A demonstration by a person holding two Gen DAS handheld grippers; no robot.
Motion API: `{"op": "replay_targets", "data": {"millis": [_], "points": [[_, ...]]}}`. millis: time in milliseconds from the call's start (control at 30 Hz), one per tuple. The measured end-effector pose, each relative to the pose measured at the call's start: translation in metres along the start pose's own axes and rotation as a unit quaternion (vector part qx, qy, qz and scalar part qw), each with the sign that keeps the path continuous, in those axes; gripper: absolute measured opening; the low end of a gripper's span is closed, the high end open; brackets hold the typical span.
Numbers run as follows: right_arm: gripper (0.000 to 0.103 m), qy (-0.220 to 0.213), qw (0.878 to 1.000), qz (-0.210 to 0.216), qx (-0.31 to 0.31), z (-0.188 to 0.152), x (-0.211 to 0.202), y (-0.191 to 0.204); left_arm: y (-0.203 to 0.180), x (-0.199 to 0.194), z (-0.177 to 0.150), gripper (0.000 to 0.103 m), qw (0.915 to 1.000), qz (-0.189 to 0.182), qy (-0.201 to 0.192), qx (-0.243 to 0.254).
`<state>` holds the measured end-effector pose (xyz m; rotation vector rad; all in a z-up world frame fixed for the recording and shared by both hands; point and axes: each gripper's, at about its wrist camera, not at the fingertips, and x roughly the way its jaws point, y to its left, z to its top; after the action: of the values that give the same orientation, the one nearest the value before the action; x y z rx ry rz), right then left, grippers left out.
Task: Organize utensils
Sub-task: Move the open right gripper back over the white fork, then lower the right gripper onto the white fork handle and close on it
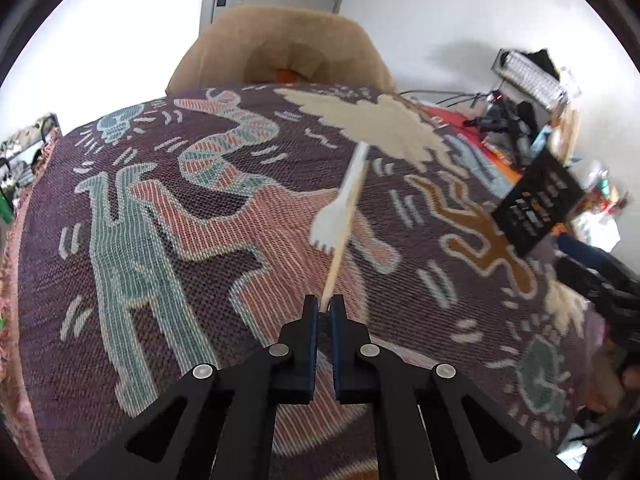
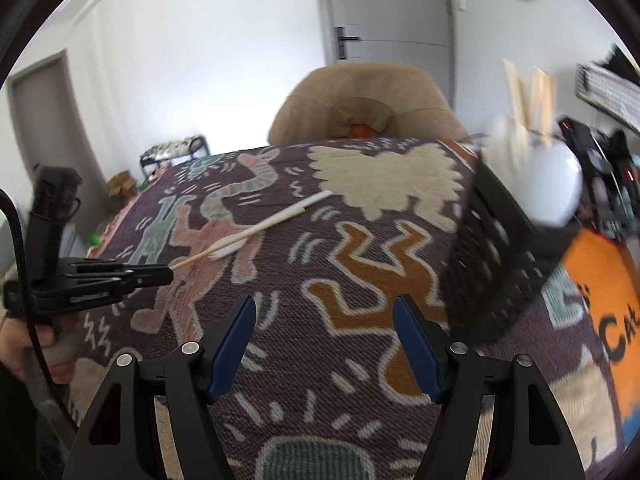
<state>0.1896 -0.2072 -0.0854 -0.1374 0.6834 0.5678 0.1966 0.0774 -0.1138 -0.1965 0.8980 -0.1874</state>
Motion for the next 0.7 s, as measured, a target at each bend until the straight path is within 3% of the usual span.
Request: {"op": "replay_targets", "data": {"millis": [167,367,433,533,700], "points": [[0.07,0.005,0.998,0.018,-0.064,0.015,0.013,0.026,-0.005,-0.035,-0.001,0.004,0.9991,-0.02,-0.036,-0.012],[0.07,0.023,0.99,0.039,-0.134,0.028,0.038,0.059,0.009,-0.076,0.008,0.004,0.9946,-0.02,-0.09,-0.048],[0.068,0.031,0.985,0.043,-0.162,0.03,0.048,0.069,0.017,-0.088,0.009,0.004,0.9921,-0.016,-0.106,-0.065],[0.057,0.044,0.976,0.033,-0.21,0.034,0.066,0.084,0.028,-0.105,0.009,0.004,0.9883,-0.012,-0.127,-0.084],[0.056,0.056,0.957,0.035,-0.281,0.041,0.088,0.106,0.045,-0.132,0.006,0.004,0.9804,-0.019,-0.162,-0.11]]}}
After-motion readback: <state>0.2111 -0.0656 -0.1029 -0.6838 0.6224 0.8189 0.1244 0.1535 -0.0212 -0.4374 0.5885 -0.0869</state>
